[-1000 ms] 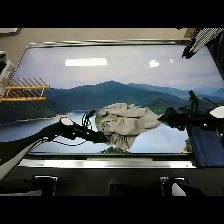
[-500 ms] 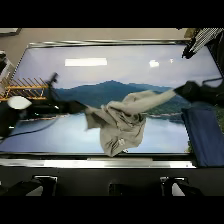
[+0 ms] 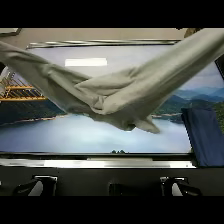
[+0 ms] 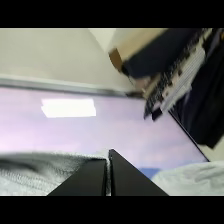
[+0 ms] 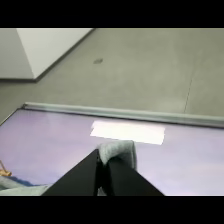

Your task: Fold the clothes and pants, and hang the long-sleeved shirts on hangers.

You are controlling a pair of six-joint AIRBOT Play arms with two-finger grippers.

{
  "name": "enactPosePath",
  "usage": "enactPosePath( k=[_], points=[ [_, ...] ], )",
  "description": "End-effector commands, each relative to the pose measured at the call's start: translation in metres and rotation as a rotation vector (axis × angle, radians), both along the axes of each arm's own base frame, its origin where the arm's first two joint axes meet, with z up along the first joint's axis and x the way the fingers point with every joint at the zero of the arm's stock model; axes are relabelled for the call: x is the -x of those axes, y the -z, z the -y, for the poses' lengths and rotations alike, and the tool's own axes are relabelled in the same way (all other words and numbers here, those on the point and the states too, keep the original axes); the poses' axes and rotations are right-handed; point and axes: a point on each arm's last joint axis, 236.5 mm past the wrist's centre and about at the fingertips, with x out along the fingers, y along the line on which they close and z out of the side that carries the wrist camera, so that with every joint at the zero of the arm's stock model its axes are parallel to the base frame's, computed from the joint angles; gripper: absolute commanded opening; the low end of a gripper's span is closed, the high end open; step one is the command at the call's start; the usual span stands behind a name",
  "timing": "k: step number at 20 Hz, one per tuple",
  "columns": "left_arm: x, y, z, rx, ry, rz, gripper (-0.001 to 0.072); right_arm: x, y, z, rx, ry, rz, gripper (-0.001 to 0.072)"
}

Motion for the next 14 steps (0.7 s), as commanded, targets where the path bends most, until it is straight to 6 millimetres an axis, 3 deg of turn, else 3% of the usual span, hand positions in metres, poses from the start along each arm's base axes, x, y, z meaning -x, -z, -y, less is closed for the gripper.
enactPosePath(
  k=[1, 4, 5, 7, 8, 10, 14],
  points=[
    [0.049, -0.039, -0.02, -0.003, -0.16, 0.09, 0.0013, 0.065, -0.063, 0.012, 0.014, 0.145, 0.227, 0.0041],
    [0.061, -0.039, -0.042, -0.022, -0.29, 0.085, 0.0012, 0.081, -0.094, 0.034, -0.036, 0.255, 0.344, 0.0041],
    [0.058, -0.035, -0.049, -0.026, -0.318, 0.072, 0.0012, 0.077, -0.095, 0.041, -0.052, 0.277, 0.342, 0.0041],
    [0.044, -0.024, -0.056, -0.025, -0.319, 0.025, 0.0013, 0.045, -0.074, 0.054, -0.096, 0.297, 0.231, 0.0042],
    [0.032, -0.013, -0.06, -0.024, -0.31, -0.021, 0.0012, 0.02, -0.052, 0.058, -0.122, 0.292, 0.123, 0.0042],
    [-0.005, 0.028, -0.072, -0.01, -0.282, -0.171, 0.0012, -0.038, 0.014, 0.067, -0.151, 0.273, -0.157, 0.0042],
    [-0.109, 0.142, -0.086, 0.002, -0.195, -0.425, 0.0012, -0.143, 0.178, 0.083, -0.15, 0.199, -0.736, 0.0042]
  ],
)
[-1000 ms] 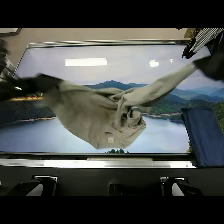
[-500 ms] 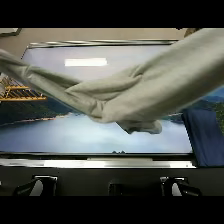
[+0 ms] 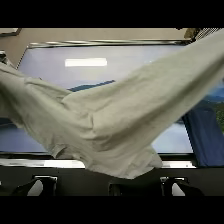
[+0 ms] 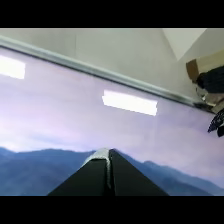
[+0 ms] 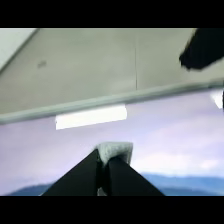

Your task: Fold the clothes and pants, and hang the long-sleeved shirts on hangers.

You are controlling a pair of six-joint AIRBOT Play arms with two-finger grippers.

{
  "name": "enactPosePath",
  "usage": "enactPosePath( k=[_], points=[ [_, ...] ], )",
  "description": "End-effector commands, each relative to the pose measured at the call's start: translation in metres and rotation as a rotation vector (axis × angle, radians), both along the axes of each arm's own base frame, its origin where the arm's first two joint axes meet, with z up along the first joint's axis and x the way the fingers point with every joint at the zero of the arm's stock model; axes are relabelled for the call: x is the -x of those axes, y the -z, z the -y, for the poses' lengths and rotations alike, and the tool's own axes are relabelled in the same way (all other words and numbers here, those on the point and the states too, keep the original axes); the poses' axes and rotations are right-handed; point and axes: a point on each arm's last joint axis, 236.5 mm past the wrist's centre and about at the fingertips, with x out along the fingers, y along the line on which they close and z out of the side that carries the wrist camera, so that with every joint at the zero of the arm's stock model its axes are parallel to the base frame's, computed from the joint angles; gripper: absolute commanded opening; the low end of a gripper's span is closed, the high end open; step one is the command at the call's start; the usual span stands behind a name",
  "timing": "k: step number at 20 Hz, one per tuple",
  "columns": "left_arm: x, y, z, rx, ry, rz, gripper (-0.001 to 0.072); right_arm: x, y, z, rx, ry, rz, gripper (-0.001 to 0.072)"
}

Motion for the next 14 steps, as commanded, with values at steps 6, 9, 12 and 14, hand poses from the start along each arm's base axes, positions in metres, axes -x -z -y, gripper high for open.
enactPosePath(
  k=[6, 9, 12, 14],
  points=[
    [-0.203, 0.283, 0.04, 0.098, 0.089, -0.428, 0.0012, -0.145, 0.306, 0.017, -0.177, -0.102, -0.773, 0.0041],
    [-0.225, 0.349, 0.071, 0.153, 0.121, -0.555, 0.0013, -0.16, 0.367, -0.007, -0.198, -0.15, -0.883, 0.0041],
    [-0.228, 0.372, 0.086, 0.153, 0.154, -0.596, 0.0039, -0.166, 0.408, -0.007, -0.14, -0.131, -0.95, 0.0041],
    [-0.225, 0.363, 0.079, 0.155, 0.157, -0.598, 0.0247, -0.165, 0.417, -0.001, -0.107, -0.117, -0.967, 0.0041]
  ],
)
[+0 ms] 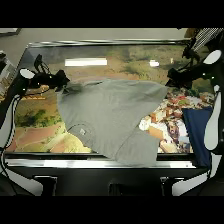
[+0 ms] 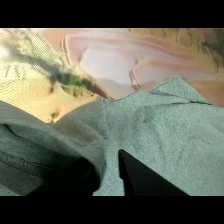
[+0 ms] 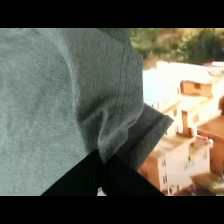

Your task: Fold the clothes and pants, and hang the long-sleeved shirts on hangers.

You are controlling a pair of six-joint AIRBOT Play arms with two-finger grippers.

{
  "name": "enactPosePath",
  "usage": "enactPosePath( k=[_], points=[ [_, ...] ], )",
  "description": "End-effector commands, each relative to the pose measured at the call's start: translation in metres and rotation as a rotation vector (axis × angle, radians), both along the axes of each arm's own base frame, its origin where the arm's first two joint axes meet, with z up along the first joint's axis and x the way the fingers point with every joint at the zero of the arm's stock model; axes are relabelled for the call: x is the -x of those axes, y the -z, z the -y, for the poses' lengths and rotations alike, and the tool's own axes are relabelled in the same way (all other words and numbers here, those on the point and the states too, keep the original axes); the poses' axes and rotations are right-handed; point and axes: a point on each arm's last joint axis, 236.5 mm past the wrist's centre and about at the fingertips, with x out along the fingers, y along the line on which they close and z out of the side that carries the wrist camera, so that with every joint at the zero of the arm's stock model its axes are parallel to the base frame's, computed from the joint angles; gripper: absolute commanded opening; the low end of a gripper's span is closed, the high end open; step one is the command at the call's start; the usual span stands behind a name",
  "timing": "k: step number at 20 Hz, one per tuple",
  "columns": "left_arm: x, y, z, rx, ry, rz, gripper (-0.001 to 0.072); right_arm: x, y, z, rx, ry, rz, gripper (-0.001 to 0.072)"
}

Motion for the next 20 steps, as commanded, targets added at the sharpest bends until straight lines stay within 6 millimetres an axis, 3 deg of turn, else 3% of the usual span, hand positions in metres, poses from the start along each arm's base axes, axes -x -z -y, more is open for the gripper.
enactPosePath(
  k=[1, 2, 4, 7, 9, 11, 15, 18, 20],
  points=[
    [0.004, 0.006, -0.004, 0.016, 0.02, -0.045, 0.0366, -0.001, 0.032, 0.006, 0.062, -0.012, -0.055, 0.0041],
    [0.012, -0.005, -0.014, 0.02, 0.024, -0.053, 0.041, 0.002, 0.033, 0.009, 0.075, -0.019, -0.066, 0.0041],
    [0.039, -0.034, -0.037, 0.017, 0.041, -0.097, 0.0409, 0.012, 0.035, 0.01, 0.086, -0.041, -0.102, 0.0041],
    [0.118, -0.061, -0.075, -0.059, 0.049, -0.285, 0.041, 0.026, 0.037, 0.008, 0.083, -0.07, -0.154, 0.0041],
    [0.166, -0.063, -0.086, -0.141, 0.031, -0.328, 0.041, 0.034, 0.038, 0.008, 0.086, -0.09, -0.184, 0.0041],
    [0.216, -0.051, -0.065, -0.081, -0.001, -0.369, 0.041, 0.045, 0.039, 0.008, 0.084, -0.106, -0.229, 0.0041],
    [0.314, -0.015, 0.03, 0.2, 0.025, -0.417, 0.041, 0.061, 0.038, 0.005, 0.073, -0.129, -0.293, 0.0041],
    [0.387, 0.025, 0.081, 0.264, 0.071, -0.524, 0.041, 0.069, 0.036, 0.004, 0.07, -0.137, -0.321, 0.0041],
    [0.415, 0.04, 0.101, 0.269, 0.104, -0.555, 0.041, 0.072, 0.033, 0.004, 0.069, -0.141, -0.326, 0.0041]
  ],
)
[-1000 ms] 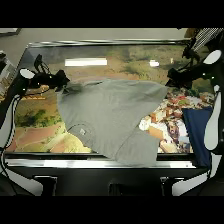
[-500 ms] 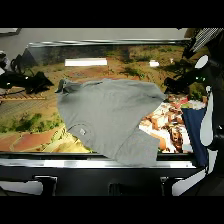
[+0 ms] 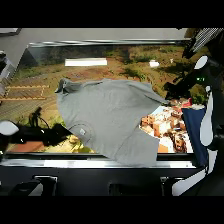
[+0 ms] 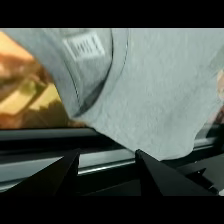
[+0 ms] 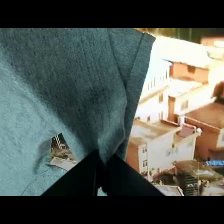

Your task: Fold the clothes and pants, and hang the long-sleeved shirts on hangers.

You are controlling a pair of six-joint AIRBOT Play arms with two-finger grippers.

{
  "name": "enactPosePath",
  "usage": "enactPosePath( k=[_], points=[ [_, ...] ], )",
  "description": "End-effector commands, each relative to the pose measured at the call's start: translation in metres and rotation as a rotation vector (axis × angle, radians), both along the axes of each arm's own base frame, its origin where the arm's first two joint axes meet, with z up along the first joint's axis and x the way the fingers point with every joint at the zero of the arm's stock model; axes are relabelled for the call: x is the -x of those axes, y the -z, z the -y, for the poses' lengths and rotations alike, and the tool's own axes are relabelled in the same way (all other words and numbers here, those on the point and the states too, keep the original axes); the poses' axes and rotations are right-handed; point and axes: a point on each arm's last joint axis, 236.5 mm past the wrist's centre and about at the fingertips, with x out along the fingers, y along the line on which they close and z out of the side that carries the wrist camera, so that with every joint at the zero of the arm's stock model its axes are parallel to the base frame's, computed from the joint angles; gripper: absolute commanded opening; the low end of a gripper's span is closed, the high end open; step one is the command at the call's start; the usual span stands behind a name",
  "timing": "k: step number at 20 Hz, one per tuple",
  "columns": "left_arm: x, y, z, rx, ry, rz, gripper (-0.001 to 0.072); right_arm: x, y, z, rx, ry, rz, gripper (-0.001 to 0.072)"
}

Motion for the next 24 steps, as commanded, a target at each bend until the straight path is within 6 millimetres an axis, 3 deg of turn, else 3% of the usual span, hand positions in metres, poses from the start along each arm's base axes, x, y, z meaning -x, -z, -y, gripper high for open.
enactPosePath(
  k=[1, 5, 10, 17, 24],
  points=[
    [0.057, 0.033, 0.039, 0.056, 0.005, -0.069, 0.041, 0.01, -0.004, -0.001, -0.004, -0.01, -0.036, 0.0041],
    [0.06, 0.037, 0.069, 0.058, 0.033, -0.032, 0.041, 0.016, -0.006, -0.003, -0.008, -0.007, -0.058, 0.0041],
    [0.057, 0.057, 0.09, 0.049, 0.009, -0.057, 0.041, 0.017, -0.011, -0.003, -0.008, -0.007, -0.049, 0.0041],
    [0.053, 0.072, 0.111, 0.083, 0.025, -0.074, 0.0409, 0.016, -0.011, -0.003, -0.008, -0.008, -0.046, 0.0041],
    [0.038, 0.082, 0.122, 0.056, 0.06, -0.08, 0.041, 0.016, -0.011, -0.003, -0.008, -0.007, -0.044, 0.0041]
  ],
)
